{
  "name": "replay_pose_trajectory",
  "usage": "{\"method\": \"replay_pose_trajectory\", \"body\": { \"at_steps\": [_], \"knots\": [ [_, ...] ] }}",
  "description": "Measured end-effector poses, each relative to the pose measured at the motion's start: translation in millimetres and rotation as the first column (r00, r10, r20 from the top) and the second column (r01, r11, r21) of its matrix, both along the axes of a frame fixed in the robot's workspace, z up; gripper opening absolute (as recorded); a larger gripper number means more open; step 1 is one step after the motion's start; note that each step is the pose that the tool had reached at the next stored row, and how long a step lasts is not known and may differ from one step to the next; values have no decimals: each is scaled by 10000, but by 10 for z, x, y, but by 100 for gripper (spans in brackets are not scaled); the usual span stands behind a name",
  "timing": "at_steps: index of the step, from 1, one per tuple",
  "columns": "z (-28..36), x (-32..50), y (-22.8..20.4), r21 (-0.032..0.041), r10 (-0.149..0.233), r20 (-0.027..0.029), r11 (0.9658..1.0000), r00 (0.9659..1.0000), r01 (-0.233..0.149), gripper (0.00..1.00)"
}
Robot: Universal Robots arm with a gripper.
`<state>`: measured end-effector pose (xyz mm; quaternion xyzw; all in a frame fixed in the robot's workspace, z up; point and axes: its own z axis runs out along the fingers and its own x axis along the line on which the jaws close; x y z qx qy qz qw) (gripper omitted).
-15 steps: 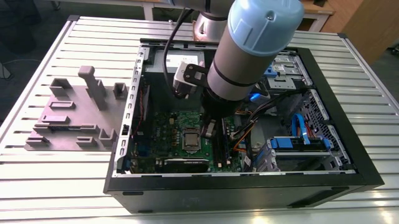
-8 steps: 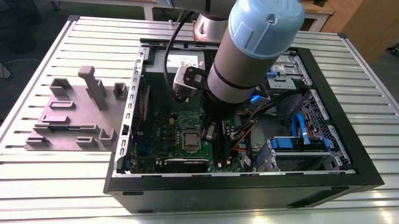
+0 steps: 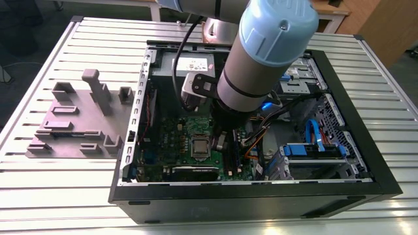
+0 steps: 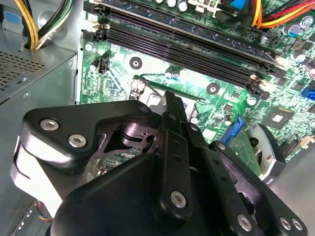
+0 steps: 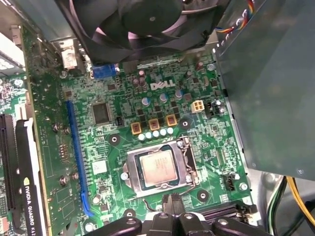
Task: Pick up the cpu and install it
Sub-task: 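Install the first cpu locking lever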
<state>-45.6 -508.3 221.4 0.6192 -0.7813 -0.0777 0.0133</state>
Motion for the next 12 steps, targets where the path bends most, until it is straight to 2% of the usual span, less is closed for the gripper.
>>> {"method": "replay_pose_trajectory", "body": {
  "at_steps": [12],
  "knots": [
    [-33, 0, -43, -14, 268, -1, 9996, 9996, -268, 11]
  ]
}}
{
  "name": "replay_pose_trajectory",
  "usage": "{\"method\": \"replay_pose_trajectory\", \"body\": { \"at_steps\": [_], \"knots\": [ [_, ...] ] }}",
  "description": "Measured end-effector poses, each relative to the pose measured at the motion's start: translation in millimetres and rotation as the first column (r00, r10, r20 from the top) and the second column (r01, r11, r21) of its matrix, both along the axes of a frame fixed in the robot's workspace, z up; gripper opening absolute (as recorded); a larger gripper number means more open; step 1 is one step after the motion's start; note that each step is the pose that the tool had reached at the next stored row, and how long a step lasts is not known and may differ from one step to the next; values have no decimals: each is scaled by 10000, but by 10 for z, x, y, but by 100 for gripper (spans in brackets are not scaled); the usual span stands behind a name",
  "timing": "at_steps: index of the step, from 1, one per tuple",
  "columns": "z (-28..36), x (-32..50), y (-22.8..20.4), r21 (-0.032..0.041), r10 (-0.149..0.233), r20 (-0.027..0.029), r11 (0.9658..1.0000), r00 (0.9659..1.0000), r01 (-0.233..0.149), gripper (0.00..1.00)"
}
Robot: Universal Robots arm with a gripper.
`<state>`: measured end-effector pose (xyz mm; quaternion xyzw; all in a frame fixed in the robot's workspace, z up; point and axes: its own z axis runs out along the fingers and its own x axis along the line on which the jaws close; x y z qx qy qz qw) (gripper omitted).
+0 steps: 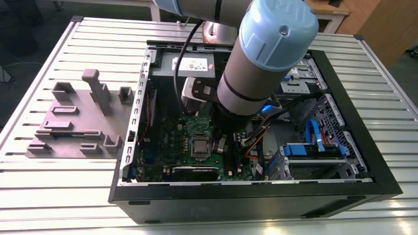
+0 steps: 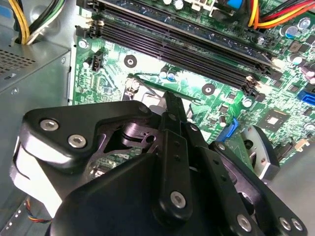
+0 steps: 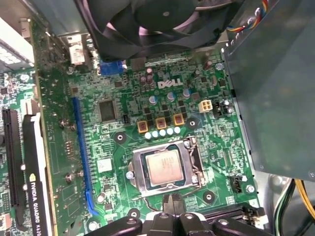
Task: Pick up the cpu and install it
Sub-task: 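Install the first cpu locking lever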
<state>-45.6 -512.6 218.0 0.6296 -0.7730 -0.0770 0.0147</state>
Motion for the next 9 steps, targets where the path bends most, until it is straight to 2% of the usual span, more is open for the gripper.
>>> {"method": "replay_pose_trajectory", "body": {
  "at_steps": [5, 9],
  "knots": [
    [-5, 0, -6, -1, 429, 9, 9991, 9991, -429, 11],
    [-7, 0, -6, -7, 607, 190, 9982, 9980, -607, 11]
  ]
}}
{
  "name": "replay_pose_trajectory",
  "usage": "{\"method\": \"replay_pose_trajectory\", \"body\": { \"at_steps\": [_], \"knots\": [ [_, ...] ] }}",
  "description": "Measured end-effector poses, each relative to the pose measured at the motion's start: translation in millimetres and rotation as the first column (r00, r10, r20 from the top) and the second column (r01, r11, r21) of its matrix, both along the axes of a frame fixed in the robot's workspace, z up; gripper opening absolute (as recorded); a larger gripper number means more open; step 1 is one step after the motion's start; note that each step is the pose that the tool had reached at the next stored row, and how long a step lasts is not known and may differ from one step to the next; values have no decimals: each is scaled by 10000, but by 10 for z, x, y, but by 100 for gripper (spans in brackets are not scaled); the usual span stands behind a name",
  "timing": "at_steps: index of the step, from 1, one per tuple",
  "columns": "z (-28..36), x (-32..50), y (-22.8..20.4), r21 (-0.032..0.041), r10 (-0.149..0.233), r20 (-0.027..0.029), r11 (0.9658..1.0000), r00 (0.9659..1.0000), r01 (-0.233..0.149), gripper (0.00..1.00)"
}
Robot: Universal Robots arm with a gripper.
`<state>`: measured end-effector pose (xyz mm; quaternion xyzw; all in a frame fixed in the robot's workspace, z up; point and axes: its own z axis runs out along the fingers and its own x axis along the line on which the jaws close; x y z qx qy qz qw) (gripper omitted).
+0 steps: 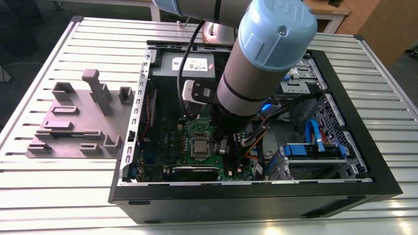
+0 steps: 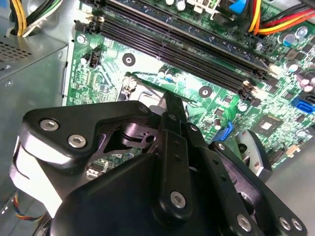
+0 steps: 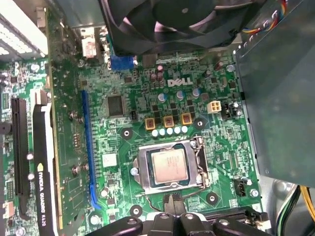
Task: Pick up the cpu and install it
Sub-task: 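Install the first cpu locking lever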
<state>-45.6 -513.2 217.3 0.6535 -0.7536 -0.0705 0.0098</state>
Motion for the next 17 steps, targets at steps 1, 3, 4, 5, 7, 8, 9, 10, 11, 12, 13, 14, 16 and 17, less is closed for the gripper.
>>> {"method": "replay_pose_trajectory", "body": {
  "at_steps": [1, 3, 4, 5, 7, 8, 9, 10, 11, 12, 13, 14, 16, 17],
  "knots": [
    [-1, 0, 0, -2, 33, 41, 10000, 10000, -33, 11],
    [-7, 1, -3, -3, 102, 82, 9999, 9999, -102, 11],
    [-11, 0, -4, -4, 132, 92, 9999, 9999, -132, 11],
    [-16, 0, -5, -3, 165, 97, 9999, 9998, -165, 11],
    [-24, -2, -8, -2, 234, 104, 9997, 9997, -234, 11],
    [-26, -7, -12, -2, 272, 106, 9996, 9996, -272, 11],
    [-27, -11, -16, -2, 315, 106, 9995, 9994, -315, 11],
    [-29, -12, -19, -2, 366, 106, 9993, 9993, -366, 11],
    [-31, -13, -20, -2, 428, 106, 9991, 9990, -428, 11],
    [-34, -13, -23, -4, 497, 105, 9988, 9987, -497, 11],
    [-37, -14, -25, -6, 568, 105, 9984, 9983, -568, 11],
    [-41, -14, -26, -10, 630, 105, 9980, 9980, -630, 11],
    [-54, -13, -27, -25, 707, 105, 9975, 9974, -707, 11],
    [-58, -13, -27, -27, 736, 110, 9973, 9972, -736, 11]
  ]
}}
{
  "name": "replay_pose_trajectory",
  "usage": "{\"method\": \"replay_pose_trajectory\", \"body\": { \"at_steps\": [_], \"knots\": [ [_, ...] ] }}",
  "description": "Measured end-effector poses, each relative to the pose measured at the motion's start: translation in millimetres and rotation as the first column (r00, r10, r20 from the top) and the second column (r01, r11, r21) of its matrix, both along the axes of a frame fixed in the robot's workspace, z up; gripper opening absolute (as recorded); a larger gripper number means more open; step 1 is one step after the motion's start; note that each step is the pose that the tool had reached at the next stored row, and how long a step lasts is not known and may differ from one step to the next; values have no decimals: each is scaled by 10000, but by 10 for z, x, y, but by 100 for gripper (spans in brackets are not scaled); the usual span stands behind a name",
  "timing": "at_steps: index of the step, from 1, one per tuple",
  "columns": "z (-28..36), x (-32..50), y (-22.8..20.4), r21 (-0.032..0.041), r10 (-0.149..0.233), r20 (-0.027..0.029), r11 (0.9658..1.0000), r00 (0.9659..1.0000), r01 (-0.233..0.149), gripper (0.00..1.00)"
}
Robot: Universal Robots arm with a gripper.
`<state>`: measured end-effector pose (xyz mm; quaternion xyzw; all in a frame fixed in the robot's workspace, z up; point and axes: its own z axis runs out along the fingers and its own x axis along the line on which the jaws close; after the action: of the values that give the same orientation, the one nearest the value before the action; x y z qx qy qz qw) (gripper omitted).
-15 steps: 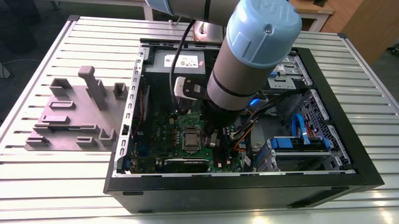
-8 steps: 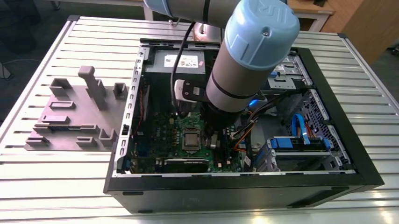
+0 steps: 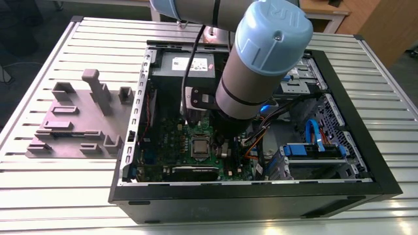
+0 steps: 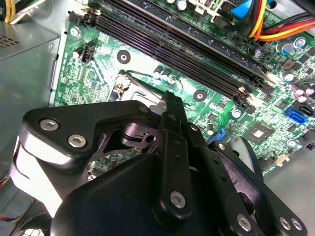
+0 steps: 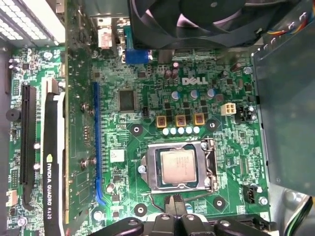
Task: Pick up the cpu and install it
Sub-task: 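Install the first cpu locking lever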
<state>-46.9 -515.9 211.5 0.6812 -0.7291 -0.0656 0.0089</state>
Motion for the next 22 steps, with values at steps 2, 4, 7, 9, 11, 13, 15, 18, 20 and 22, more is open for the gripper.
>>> {"method": "replay_pose_trajectory", "body": {
  "at_steps": [2, 4, 7, 9, 11, 13, 15, 18, 20, 22],
  "knots": [
    [-11, -2, 0, 0, 41, 19, 10000, 10000, -41, 11],
    [-28, -7, 0, -1, 81, 26, 10000, 10000, -81, 11],
    [-62, -10, 0, -2, 116, 28, 9999, 9999, -116, 11],
    [-90, -11, -1, -1, 126, 28, 9999, 9999, -126, 11],
    [-109, -12, -6, 0, 146, 28, 9999, 9999, -146, 11],
    [-114, -16, -18, 4, 183, 29, 9998, 9998, -183, 11],
    [-116, -20, -26, -4, 237, 29, 9997, 9997, -237, 11],
    [-125, -27, -30, -12, 326, 28, 9995, 9995, -326, 11],
    [-133, -30, -31, -15, 394, 27, 9992, 9992, -394, 11],
    [-143, -31, -32, -22, 458, 27, 9989, 9989, -458, 11]
  ]
}}
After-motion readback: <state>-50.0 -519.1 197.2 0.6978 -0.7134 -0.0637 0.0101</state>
